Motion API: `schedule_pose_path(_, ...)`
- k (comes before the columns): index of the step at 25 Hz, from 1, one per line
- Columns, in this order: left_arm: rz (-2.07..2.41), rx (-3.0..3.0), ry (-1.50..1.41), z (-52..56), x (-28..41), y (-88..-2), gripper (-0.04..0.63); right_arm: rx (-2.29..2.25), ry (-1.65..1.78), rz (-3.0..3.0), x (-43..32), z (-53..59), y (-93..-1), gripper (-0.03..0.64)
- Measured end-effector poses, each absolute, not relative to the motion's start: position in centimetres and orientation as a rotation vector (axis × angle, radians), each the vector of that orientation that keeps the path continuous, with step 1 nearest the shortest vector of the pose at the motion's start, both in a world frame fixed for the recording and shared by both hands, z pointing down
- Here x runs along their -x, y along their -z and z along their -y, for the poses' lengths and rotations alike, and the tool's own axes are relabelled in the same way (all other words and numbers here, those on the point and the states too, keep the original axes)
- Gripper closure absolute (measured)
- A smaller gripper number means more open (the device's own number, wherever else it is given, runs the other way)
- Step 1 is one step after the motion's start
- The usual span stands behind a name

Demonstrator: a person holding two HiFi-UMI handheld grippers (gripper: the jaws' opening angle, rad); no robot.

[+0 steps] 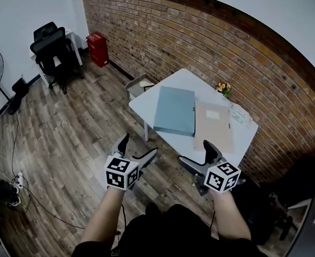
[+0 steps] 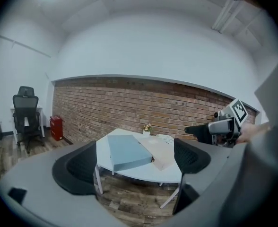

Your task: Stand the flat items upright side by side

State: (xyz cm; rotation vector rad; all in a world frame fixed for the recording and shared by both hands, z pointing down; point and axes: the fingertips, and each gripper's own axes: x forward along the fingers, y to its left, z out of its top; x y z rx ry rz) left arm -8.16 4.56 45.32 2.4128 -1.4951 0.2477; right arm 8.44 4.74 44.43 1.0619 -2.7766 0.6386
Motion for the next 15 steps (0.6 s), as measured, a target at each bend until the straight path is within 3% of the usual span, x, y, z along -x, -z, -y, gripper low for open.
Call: schedule_pose_path(15,1.421,-2.401,-0.352,7.4,6.9,-48.1,0.084,-1.133,-0.806,2.747,-10.0,7.9,-48.4,0.031)
